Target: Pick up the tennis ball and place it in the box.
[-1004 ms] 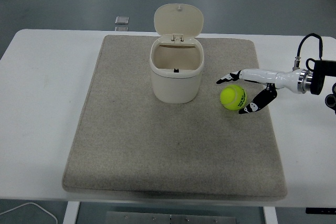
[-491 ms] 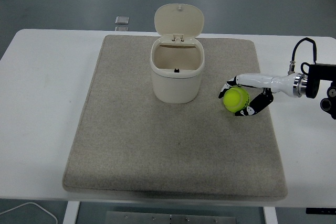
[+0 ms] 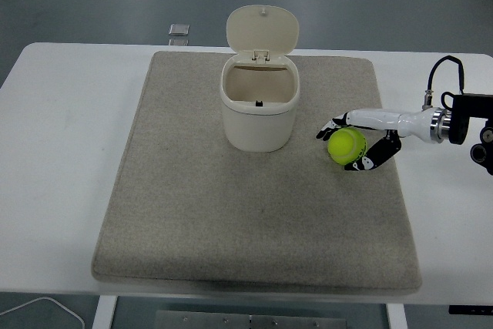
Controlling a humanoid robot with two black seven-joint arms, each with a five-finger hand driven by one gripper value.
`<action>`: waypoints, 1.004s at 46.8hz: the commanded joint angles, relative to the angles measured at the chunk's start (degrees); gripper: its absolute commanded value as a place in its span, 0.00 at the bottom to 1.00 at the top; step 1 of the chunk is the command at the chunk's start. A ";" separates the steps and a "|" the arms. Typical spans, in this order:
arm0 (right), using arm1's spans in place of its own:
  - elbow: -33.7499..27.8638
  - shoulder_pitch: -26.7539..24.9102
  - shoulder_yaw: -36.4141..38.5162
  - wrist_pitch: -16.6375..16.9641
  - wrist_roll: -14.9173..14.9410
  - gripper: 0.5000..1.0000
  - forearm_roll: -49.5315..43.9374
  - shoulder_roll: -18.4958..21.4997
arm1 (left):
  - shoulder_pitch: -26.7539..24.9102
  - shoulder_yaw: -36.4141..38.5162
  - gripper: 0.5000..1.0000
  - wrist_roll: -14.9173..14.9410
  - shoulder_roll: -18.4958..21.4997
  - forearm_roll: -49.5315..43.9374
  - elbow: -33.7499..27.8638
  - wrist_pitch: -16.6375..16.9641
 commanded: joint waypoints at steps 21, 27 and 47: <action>-0.92 0.40 -0.02 1.63 0.20 0.79 -0.06 -0.20 | 0.00 0.00 0.99 0.00 0.00 0.00 -0.05 0.00; -1.09 0.40 -0.02 1.63 0.02 0.63 -0.15 -0.20 | 0.00 0.00 0.99 0.00 0.00 0.00 -0.05 0.00; -1.09 0.66 0.15 1.72 -0.06 0.31 -0.50 -0.29 | 0.00 0.00 0.99 0.00 0.00 0.00 0.03 0.00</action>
